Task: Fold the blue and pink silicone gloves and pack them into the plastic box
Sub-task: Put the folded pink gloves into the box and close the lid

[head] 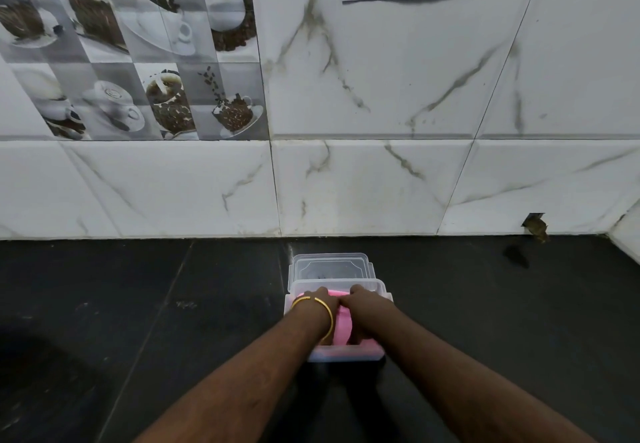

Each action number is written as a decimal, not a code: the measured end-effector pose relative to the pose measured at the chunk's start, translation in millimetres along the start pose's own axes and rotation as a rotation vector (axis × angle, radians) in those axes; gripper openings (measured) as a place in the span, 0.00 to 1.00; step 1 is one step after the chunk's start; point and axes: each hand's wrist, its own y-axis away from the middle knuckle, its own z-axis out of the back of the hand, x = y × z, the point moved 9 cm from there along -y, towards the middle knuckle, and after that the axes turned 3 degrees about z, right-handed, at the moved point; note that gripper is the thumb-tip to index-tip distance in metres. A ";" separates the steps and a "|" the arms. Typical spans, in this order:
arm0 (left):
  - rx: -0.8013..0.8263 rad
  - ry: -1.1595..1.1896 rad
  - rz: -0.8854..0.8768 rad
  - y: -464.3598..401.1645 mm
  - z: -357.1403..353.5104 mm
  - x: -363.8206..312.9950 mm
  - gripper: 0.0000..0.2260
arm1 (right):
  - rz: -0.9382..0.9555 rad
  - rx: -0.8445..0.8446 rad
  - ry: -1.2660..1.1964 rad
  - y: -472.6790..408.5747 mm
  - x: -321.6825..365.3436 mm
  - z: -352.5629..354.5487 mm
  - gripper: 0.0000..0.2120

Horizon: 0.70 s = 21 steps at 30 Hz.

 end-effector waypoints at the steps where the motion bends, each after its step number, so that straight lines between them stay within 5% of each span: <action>1: 0.001 0.007 -0.001 -1.3 -0.8 -0.2 0.32 | 0.001 -0.014 -0.012 -0.5 -1.2 -0.9 0.34; 4: -0.015 0.027 -0.006 -5.5 -4.5 1.1 0.30 | 0.006 -0.076 -0.046 -1.0 -3.8 -4.2 0.27; 21: 0.048 0.009 -0.051 -5.6 -3.7 0.9 0.38 | -0.034 -0.010 0.023 -1.9 1.8 -12.1 0.32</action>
